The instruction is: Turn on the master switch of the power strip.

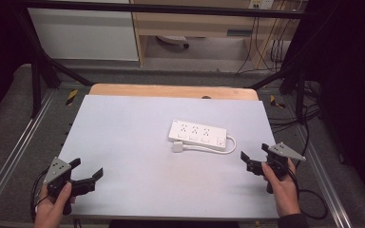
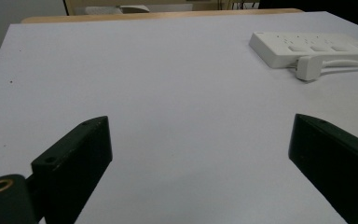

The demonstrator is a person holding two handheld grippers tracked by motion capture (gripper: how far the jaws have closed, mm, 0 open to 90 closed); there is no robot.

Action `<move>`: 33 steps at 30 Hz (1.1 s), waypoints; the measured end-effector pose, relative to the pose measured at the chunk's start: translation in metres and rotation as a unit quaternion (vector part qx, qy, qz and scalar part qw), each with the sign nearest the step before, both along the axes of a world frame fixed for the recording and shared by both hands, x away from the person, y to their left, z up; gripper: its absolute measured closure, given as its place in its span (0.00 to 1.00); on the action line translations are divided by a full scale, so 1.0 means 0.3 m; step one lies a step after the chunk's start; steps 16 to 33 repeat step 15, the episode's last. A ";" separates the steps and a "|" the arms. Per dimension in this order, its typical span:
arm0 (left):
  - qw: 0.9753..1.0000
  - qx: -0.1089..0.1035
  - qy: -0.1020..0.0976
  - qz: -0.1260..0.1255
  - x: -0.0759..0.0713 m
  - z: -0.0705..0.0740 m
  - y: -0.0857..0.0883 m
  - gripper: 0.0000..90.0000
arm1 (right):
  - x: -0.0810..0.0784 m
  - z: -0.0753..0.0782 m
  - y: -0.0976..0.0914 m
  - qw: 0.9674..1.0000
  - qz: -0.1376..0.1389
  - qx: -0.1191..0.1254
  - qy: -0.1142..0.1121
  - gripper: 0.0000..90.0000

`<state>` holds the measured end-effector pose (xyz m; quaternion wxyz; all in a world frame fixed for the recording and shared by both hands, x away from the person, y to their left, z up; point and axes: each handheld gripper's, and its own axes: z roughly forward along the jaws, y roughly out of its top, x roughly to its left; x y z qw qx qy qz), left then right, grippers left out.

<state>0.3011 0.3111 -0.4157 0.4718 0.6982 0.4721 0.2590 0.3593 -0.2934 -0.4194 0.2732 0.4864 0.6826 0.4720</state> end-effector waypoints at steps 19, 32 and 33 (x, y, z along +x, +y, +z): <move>1.000 -0.002 -0.004 -0.002 0.001 0.002 -0.004 0.07 | -0.008 -0.099 0.015 0.997 -0.004 -0.034 0.063 0.06; 1.000 -0.002 -0.004 -0.002 0.001 0.002 -0.004 0.07 | -0.008 -0.099 0.015 0.997 -0.004 -0.034 0.063 0.06; 1.000 -0.002 -0.004 -0.002 0.001 0.002 -0.004 0.07 | -0.008 -0.099 0.015 0.997 -0.004 -0.034 0.063 0.06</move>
